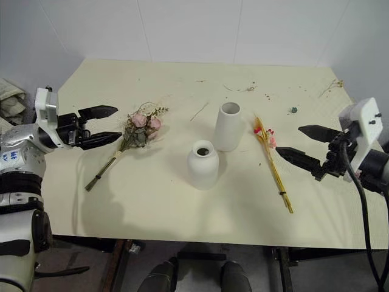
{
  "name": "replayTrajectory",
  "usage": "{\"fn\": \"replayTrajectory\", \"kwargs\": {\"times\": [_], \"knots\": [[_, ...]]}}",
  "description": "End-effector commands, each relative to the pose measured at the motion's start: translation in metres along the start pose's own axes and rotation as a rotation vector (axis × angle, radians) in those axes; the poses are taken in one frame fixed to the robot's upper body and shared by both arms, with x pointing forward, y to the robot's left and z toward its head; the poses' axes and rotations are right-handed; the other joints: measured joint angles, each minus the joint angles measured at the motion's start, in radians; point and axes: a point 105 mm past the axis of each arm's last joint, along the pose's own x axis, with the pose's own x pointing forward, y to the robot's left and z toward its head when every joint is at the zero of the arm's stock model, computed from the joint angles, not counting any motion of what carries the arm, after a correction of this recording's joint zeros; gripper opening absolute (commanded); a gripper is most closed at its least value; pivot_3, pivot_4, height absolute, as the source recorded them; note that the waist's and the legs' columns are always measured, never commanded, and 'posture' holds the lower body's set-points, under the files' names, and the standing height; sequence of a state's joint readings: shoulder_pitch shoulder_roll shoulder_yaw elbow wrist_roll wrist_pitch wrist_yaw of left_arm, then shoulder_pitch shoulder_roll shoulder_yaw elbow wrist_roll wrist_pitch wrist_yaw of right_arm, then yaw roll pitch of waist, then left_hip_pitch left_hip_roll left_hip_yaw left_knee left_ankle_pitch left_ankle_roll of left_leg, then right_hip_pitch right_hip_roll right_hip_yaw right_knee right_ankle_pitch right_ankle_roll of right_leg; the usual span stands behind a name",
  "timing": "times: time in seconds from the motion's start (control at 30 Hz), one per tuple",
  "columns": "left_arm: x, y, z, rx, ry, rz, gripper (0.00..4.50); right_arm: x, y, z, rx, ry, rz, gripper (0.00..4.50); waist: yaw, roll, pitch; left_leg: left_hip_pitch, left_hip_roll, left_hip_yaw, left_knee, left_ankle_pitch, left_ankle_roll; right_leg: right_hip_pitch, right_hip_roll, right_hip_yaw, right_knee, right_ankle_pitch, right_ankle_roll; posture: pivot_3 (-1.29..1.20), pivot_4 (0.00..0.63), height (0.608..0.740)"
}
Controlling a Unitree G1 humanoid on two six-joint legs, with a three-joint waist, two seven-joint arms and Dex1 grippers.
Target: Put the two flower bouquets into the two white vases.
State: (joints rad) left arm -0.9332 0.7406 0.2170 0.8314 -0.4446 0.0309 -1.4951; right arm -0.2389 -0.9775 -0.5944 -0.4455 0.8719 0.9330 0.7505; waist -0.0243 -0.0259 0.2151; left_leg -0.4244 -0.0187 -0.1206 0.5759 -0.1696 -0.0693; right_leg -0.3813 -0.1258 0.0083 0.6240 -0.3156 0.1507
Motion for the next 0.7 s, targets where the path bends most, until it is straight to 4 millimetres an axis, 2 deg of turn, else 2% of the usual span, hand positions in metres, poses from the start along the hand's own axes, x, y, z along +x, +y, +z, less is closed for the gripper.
{"fn": "replayTrajectory", "kwargs": {"times": [0.03,0.2,0.4,0.53,0.7], "knots": [[0.002,0.002,0.009,0.045,-0.02,-0.015,4.49,-0.007,0.003,0.015,-0.017,-0.07,-0.022,4.5,-0.001,0.0,0.0,0.0,0.0,0.0,0.0,0.0,0.0,0.0,0.0,0.0,0.0,0.0,0.0,0.0,0.15,0.74],[0.01,-0.005,0.01,0.028,-0.062,-0.07,4.49,-0.004,-0.011,0.008,0.054,-0.07,-0.117,4.5,-0.001,0.0,0.0,0.0,0.0,0.0,0.001,0.0,0.0,0.0,0.0,0.0,0.0,0.0,0.0,0.0,0.15,0.74],[0.008,-0.009,0.016,0.024,-0.085,-0.108,4.49,0.016,-0.014,-0.012,0.052,0.1,-0.171,4.5,-0.004,0.0,0.0,0.0,0.0,0.0,0.001,0.0,0.0,0.0,0.0,0.0,0.001,0.0,0.0,0.0,0.15,0.74],[0.004,-0.013,0.021,0.031,-0.087,-0.119,4.49,0.035,-0.019,-0.029,0.029,0.233,-0.176,4.5,-0.003,0.0,0.0,0.0,0.0,0.0,0.001,0.0,0.0,0.0,0.0,0.0,0.001,0.0,0.0,0.0,0.15,0.74],[0.002,-0.023,0.029,0.049,-0.088,-0.148,4.49,0.053,-0.042,-0.061,0.064,0.404,-0.244,4.5,-0.004,0.0,0.0,0.0,0.0,0.0,0.0,0.0,0.0,-0.001,0.0,0.001,0.0,0.0,0.0,0.0,0.15,0.74]]}}
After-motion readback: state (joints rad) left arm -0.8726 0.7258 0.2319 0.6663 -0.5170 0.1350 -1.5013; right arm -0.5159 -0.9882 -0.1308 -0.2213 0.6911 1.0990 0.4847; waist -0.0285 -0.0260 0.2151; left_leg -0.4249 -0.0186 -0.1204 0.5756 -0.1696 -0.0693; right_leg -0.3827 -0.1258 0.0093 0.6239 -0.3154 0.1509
